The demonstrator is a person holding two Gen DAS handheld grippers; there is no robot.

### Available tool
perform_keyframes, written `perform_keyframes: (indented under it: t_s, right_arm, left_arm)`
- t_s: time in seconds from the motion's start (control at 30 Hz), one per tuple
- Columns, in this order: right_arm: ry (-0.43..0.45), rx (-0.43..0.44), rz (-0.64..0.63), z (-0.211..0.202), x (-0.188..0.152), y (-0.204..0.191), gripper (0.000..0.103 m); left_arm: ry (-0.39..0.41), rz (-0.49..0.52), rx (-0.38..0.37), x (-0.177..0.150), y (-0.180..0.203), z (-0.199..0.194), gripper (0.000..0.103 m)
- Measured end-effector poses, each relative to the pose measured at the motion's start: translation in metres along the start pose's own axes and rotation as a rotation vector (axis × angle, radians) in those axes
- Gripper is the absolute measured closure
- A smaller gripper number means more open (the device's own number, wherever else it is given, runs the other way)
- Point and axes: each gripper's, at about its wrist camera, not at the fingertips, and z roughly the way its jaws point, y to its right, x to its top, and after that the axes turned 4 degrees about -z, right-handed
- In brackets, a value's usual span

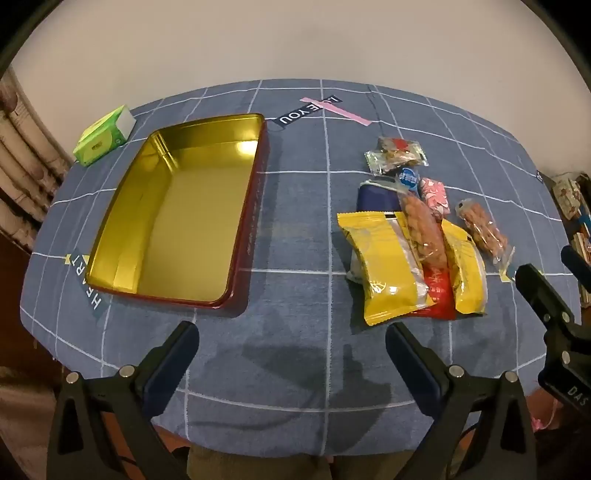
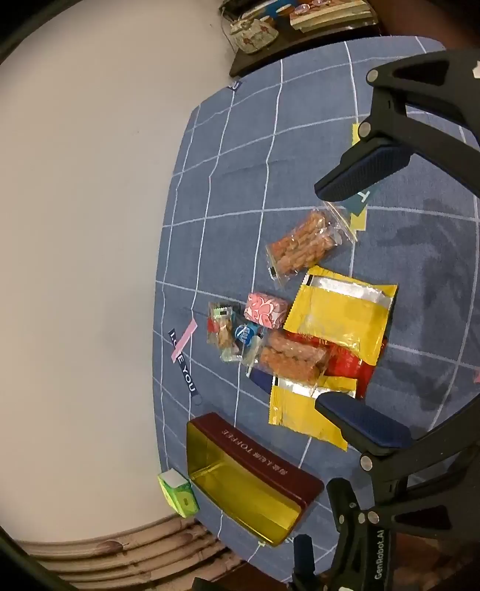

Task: Organize snacks

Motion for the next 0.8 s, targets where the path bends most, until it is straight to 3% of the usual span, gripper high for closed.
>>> perform_keyframes:
  t_s: [0.8]
  right_arm:
    - [-0.021,0.057,0.039,0.008,-0.007,0.003,0.001]
  left_arm:
    - [-0.018,0.003,0.006,-0.005,0.002,0.011,0.000]
